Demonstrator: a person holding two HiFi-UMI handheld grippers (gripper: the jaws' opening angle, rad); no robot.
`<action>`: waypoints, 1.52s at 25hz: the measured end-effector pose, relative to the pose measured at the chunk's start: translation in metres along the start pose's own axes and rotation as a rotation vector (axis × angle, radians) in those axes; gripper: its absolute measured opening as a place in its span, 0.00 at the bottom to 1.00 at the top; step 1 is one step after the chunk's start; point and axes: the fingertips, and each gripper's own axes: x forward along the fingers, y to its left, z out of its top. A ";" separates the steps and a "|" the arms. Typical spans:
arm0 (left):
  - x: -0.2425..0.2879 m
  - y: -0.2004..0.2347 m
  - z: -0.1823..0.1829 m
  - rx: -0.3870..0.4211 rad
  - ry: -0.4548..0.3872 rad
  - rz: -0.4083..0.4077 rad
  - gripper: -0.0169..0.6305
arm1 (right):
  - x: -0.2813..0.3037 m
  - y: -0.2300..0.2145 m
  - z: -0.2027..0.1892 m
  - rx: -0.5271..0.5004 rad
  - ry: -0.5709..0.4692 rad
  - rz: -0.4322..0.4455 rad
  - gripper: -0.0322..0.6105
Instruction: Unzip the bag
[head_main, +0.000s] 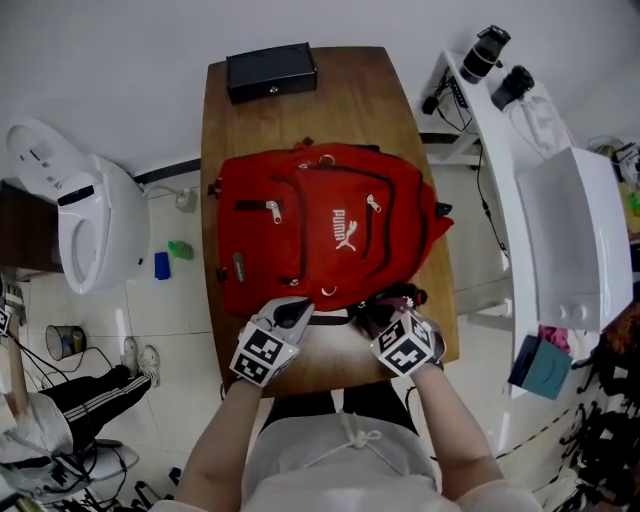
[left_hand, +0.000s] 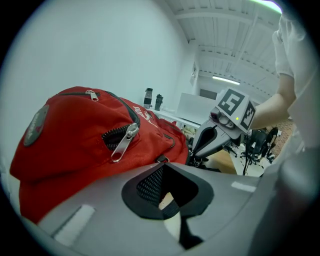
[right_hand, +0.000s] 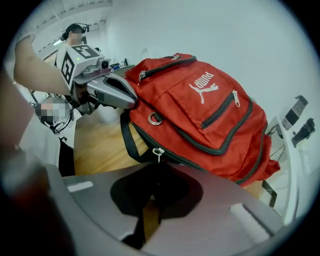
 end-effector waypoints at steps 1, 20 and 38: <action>-0.001 0.002 0.000 -0.011 0.005 0.010 0.04 | -0.003 -0.006 -0.004 -0.017 0.004 -0.006 0.07; 0.077 -0.046 0.067 0.027 -0.016 0.117 0.04 | -0.034 -0.080 -0.052 -0.083 -0.023 0.091 0.07; 0.084 -0.034 0.057 -0.046 0.034 0.214 0.04 | -0.047 -0.163 -0.059 -0.170 -0.023 0.057 0.07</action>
